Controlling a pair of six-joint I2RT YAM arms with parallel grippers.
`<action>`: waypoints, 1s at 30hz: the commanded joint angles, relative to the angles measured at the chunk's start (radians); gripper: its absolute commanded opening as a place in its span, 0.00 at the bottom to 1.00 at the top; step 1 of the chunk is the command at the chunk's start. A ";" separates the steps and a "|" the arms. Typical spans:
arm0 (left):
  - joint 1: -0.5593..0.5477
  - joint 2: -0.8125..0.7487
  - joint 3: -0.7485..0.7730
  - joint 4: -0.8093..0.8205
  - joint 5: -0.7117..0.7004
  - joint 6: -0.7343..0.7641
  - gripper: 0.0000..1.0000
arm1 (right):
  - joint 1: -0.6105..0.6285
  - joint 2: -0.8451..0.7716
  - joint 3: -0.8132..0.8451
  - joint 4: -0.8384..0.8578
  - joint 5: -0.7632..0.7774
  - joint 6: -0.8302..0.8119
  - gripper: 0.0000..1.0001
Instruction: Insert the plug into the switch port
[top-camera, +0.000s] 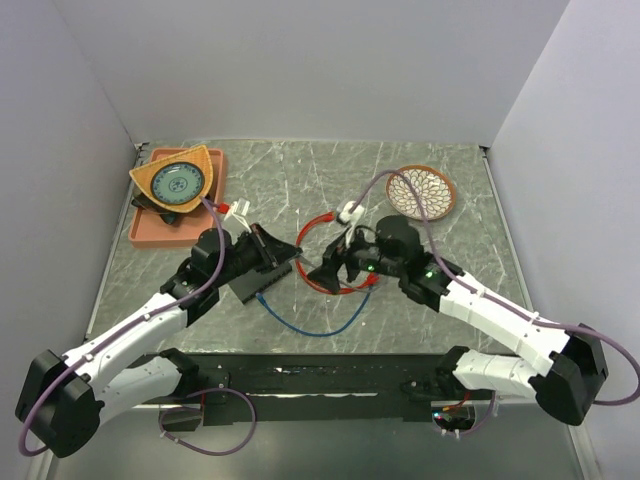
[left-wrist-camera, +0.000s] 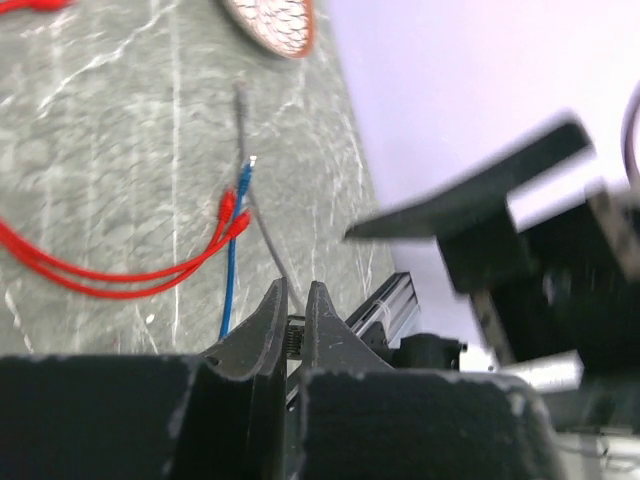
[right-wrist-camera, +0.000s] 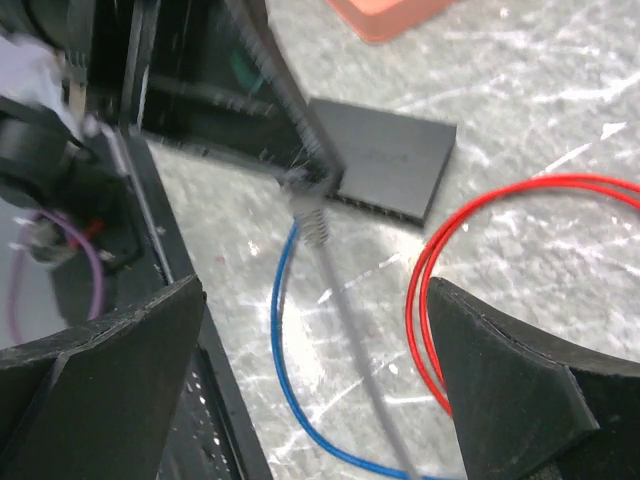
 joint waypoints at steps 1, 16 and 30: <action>-0.003 -0.008 0.075 -0.117 -0.090 -0.120 0.01 | 0.109 0.032 0.062 -0.035 0.278 -0.073 0.99; -0.005 0.020 0.082 -0.099 -0.047 -0.128 0.01 | 0.217 0.155 0.132 -0.006 0.455 -0.102 0.70; -0.005 0.018 0.081 -0.088 -0.030 -0.128 0.01 | 0.217 0.172 0.120 0.038 0.441 -0.089 0.50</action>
